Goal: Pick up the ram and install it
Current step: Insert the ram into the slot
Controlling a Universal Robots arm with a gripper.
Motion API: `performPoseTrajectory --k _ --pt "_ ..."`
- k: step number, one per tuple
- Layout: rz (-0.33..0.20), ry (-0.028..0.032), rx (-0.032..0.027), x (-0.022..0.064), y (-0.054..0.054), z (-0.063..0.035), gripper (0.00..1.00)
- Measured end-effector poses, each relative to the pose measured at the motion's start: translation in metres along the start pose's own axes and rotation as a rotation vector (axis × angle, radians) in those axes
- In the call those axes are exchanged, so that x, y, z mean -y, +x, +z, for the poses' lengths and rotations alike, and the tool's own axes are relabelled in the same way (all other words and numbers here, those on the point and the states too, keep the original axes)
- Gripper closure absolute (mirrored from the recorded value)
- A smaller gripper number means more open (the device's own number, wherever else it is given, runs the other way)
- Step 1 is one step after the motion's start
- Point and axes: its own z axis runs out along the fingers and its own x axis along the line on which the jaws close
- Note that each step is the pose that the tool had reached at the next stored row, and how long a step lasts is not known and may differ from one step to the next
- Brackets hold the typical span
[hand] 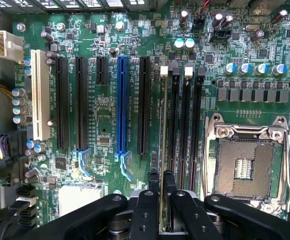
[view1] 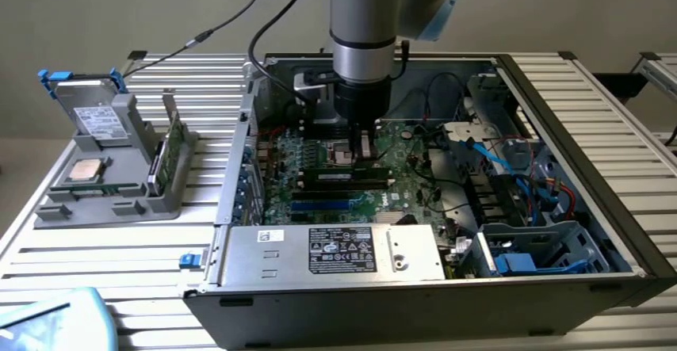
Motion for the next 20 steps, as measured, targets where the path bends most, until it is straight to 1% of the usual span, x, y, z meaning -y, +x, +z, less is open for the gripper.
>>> performPoseTrajectory --k 20 --pt "0.0 -0.0001 -0.0003 -0.0012 -0.0031 0.0045 0.85"
